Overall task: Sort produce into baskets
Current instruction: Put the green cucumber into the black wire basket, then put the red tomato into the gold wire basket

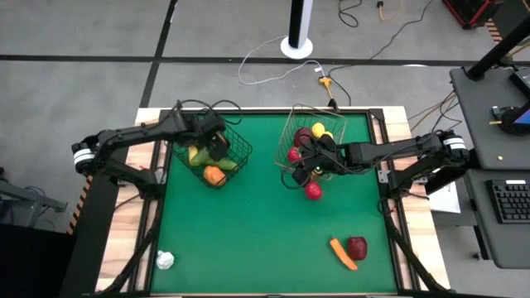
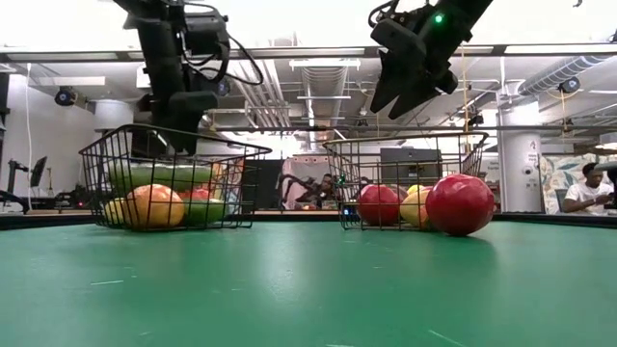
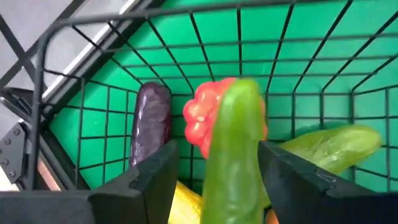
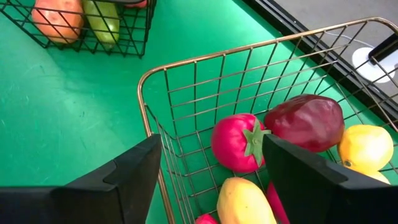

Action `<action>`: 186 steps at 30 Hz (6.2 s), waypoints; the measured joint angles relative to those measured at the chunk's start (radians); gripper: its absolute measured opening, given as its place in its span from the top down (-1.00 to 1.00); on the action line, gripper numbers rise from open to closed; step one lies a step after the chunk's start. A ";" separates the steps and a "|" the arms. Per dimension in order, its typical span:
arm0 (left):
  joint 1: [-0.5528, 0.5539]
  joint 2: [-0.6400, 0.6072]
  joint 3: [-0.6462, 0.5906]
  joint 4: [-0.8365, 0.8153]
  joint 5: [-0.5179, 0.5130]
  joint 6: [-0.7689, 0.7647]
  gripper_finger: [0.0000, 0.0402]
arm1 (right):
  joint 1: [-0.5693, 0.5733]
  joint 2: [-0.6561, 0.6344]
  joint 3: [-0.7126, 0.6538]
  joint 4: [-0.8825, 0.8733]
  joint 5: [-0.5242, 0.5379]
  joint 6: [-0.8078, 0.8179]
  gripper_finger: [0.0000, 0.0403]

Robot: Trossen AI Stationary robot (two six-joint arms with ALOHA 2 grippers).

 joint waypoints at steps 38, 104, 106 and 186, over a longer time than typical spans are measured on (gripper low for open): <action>-0.994 0.073 0.342 0.116 -0.562 -0.094 0.00 | 0.439 0.057 0.185 -0.460 -0.287 0.666 -0.14; -1.072 -0.110 0.264 -0.266 -0.709 -0.095 0.00 | 0.408 0.412 0.206 -0.496 0.051 1.319 -0.78; -1.072 -0.110 0.262 -0.273 -0.708 -0.095 0.00 | 0.399 0.412 0.206 -0.496 0.054 1.319 -0.78; -1.066 -0.121 0.254 -0.296 -0.720 -0.171 0.00 | -0.313 0.283 0.528 -0.752 -0.213 0.223 -0.48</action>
